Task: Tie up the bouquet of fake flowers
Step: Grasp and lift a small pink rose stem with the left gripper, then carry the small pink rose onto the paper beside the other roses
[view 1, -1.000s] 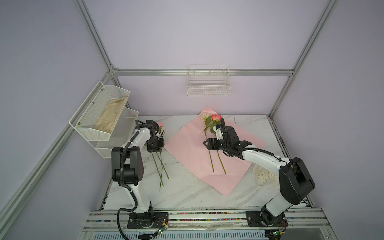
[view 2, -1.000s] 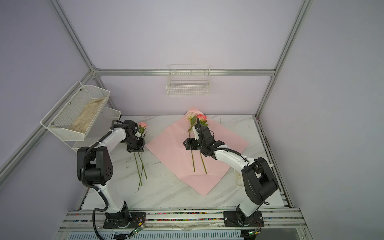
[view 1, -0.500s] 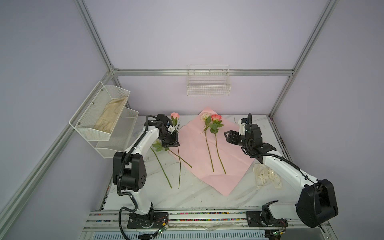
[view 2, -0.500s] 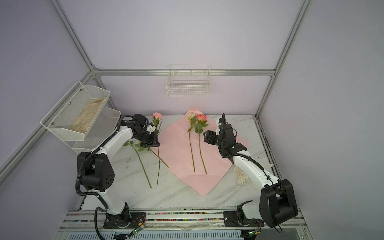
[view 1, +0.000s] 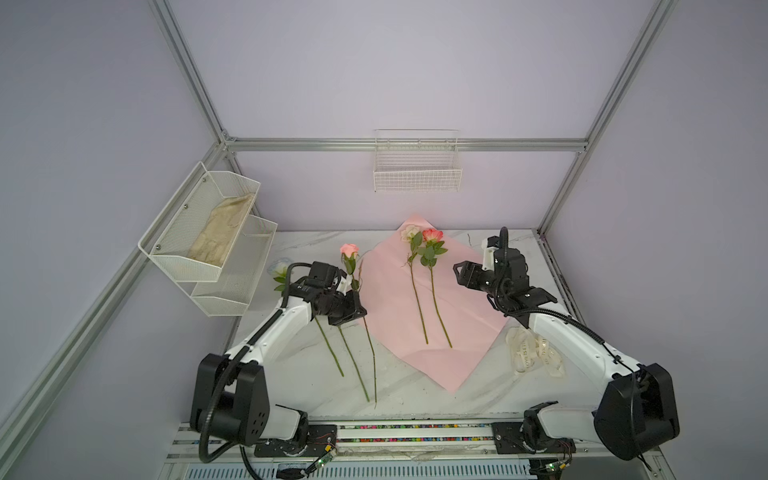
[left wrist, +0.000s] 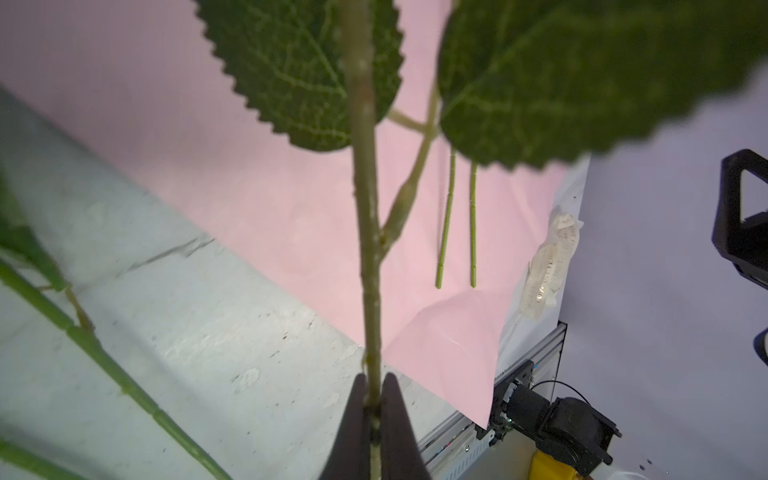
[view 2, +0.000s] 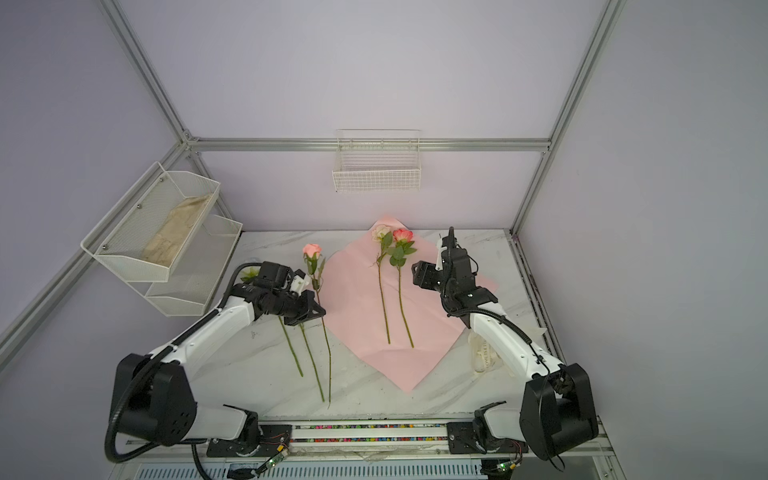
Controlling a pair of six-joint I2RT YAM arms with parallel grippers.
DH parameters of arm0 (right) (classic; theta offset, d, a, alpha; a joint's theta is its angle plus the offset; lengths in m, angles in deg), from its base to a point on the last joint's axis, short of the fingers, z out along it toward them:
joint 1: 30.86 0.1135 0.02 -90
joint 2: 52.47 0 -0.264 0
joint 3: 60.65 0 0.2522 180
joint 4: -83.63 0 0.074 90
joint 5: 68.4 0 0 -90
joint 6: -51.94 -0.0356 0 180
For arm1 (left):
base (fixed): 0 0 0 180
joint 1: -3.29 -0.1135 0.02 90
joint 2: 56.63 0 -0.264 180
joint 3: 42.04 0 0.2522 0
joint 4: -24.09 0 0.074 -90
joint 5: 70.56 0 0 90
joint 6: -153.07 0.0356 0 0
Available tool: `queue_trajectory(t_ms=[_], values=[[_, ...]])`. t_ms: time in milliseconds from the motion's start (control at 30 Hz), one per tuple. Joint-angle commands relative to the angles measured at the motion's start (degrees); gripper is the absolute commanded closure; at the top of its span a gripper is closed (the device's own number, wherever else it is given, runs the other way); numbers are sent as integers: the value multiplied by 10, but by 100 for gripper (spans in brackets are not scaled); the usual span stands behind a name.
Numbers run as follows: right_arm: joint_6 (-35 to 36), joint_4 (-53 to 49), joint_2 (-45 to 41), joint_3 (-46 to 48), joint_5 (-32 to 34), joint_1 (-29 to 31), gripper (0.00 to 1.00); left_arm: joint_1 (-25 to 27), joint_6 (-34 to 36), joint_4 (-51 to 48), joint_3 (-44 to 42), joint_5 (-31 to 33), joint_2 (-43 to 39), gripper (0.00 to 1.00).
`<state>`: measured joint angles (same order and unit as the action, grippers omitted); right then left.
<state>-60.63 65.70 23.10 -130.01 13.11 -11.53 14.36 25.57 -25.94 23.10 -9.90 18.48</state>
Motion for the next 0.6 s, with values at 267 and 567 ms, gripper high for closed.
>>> queue_trajectory(t_ms=[267, 567], values=[[9, -3, 17, -10, -15, -8, 28, -13, -45, 150, 34, -45, -6, 100], [-1, 1, 28, -4, -30, -10, 28, 53, 54, 20, 379, -46, 299, 99]])
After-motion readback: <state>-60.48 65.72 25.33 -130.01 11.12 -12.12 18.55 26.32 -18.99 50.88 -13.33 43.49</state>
